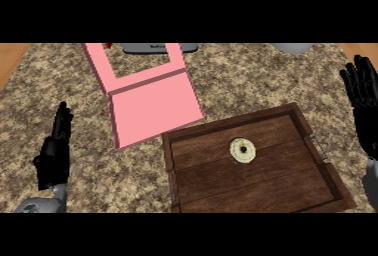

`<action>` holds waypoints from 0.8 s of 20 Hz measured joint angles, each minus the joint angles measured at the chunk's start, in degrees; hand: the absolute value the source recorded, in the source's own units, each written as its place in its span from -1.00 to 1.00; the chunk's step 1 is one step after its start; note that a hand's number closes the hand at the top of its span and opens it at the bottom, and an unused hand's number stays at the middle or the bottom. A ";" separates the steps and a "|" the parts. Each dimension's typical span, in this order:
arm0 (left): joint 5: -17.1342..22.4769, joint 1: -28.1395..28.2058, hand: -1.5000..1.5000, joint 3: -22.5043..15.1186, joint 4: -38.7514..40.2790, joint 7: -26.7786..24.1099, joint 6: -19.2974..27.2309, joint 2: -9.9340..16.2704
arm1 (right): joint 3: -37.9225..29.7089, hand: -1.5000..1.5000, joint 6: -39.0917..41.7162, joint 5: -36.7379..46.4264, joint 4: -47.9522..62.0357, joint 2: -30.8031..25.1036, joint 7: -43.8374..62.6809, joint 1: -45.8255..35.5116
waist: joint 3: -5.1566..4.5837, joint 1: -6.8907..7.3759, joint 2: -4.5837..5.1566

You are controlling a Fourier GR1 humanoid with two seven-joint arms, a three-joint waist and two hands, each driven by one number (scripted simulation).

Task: Pick the cupcake from the tray and place it in the cardboard box

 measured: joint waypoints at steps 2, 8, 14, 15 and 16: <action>-0.85 -0.49 0.00 0.31 -0.57 2.10 -0.28 1.69 | 1.43 -1.00 2.78 -1.16 0.09 0.69 -0.19 0.64 | -0.40 0.36 0.18; -3.93 -0.90 0.00 0.42 2.14 5.69 -2.24 7.50 | 9.63 -1.00 15.86 1.26 -0.62 -4.57 0.33 -3.82 | -1.23 2.83 0.39; -4.45 -1.62 0.00 0.30 3.40 9.48 -5.00 10.32 | 16.21 -1.00 23.09 8.12 9.55 -5.05 -14.16 -1.78 | -0.91 2.95 1.15; -4.38 -1.87 0.00 0.52 3.30 10.20 -5.57 10.94 | 16.01 -1.00 25.22 7.24 11.72 -5.00 -17.25 -1.72 | -0.89 2.82 1.14; -4.46 -2.12 0.00 0.36 3.24 10.87 -5.82 10.94 | 15.98 -1.00 27.12 6.92 14.40 -4.69 -20.33 -2.27 | -0.88 2.80 1.14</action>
